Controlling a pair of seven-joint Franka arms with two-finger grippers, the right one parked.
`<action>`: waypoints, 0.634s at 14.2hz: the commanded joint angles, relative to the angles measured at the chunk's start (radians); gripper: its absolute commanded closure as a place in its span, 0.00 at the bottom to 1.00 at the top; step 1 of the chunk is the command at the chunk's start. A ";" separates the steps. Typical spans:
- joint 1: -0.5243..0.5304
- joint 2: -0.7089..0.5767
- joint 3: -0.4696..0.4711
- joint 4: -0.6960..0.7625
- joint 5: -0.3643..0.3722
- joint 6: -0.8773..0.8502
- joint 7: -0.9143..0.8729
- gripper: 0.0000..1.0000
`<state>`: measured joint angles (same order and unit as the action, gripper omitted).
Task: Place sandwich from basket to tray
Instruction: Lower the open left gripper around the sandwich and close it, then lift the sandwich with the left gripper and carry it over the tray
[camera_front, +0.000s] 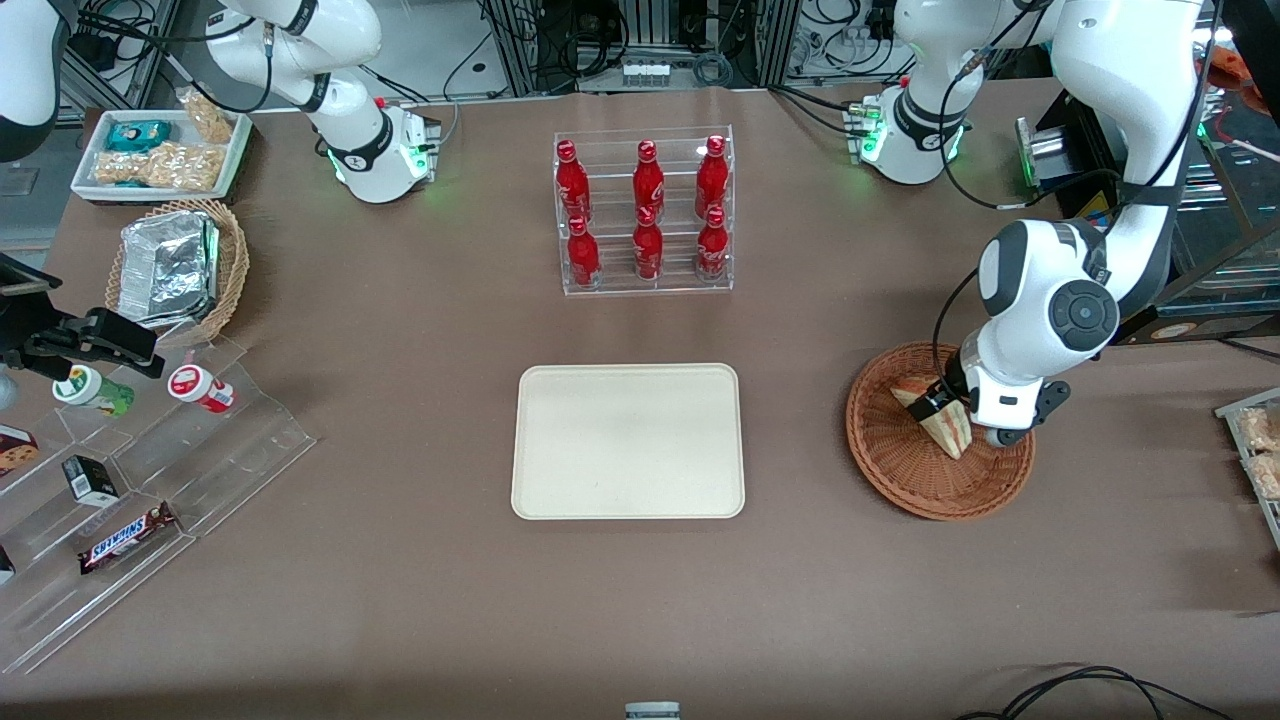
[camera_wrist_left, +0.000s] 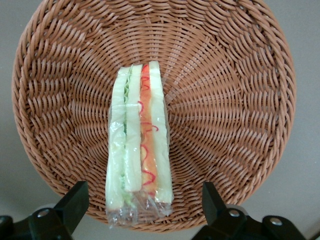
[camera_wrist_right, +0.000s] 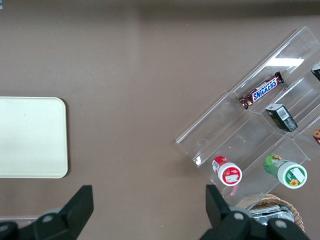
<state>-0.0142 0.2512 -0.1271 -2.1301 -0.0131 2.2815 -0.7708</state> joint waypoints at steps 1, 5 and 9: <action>0.005 0.035 0.004 0.010 0.002 0.003 -0.018 0.00; 0.026 0.068 0.007 0.015 0.001 0.003 -0.103 0.56; 0.033 0.074 0.006 0.082 -0.002 -0.013 -0.230 0.91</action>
<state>0.0163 0.3174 -0.1174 -2.1036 -0.0132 2.2853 -0.9286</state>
